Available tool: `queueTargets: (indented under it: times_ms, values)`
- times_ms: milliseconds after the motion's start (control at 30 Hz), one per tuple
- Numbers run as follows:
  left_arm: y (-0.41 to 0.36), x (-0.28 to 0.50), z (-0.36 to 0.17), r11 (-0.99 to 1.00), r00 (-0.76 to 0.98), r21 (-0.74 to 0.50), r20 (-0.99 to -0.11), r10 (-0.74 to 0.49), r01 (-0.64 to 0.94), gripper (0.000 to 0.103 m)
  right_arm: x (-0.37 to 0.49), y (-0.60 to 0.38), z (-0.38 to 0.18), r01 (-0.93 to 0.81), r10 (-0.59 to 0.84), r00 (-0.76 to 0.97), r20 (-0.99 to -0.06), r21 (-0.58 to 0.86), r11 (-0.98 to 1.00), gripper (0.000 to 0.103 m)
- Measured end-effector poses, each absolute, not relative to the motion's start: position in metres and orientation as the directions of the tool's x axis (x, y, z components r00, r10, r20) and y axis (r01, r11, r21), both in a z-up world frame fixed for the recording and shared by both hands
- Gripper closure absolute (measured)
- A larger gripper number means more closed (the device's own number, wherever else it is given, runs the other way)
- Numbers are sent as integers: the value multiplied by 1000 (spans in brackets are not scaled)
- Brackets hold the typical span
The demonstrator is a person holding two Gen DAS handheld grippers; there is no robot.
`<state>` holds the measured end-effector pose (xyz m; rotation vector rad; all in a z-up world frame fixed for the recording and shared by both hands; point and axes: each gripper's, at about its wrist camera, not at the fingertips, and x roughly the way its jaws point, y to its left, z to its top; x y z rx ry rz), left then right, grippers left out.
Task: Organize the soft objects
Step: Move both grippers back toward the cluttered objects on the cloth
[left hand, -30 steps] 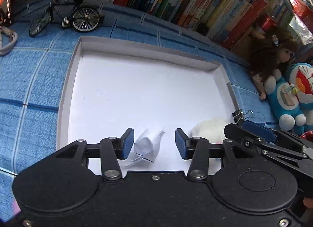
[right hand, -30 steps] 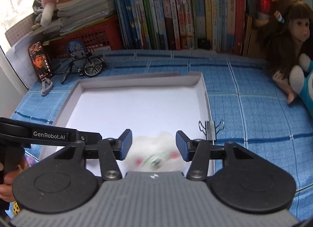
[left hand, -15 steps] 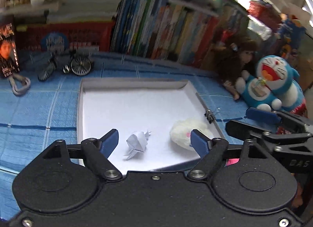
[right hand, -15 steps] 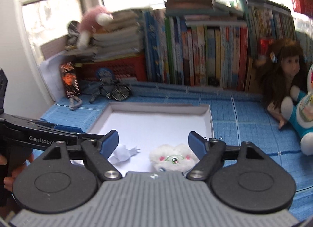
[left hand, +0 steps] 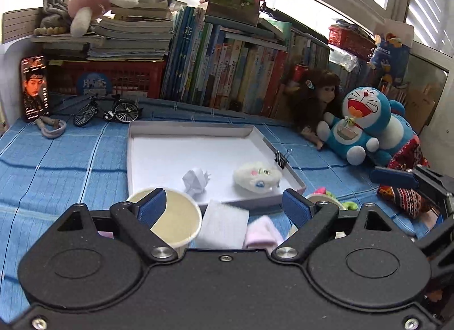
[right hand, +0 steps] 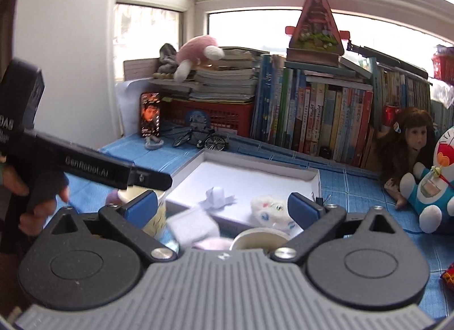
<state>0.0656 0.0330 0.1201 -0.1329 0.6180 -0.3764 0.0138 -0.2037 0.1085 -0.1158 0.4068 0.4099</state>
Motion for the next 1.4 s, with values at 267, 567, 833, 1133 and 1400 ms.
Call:
queueTargets:
  times_ms: [267,567,833,1133,1400]
  values:
    - [45,26,98,936,773,-227,-530,-349,268,13,-23,-194,77,-413,354,840,-411,-61,909,0]
    - [50,-7,82,957,819,-176,-496,-288,230,8,-45,-191,54,-393,347,849,-398,-37,919,0]
    - [51,-21,65,969,825,-139,-509,-246,204,7,-58,-187,33,-380,327,850,-414,-51,923,0]
    - [67,-20,52,985,833,-120,-526,-172,128,7,-68,-178,11,-444,353,802,-482,-84,892,0]
    - [79,-18,45,992,836,-104,-536,-119,75,7,-74,-159,-15,-472,261,789,-556,-276,838,0]
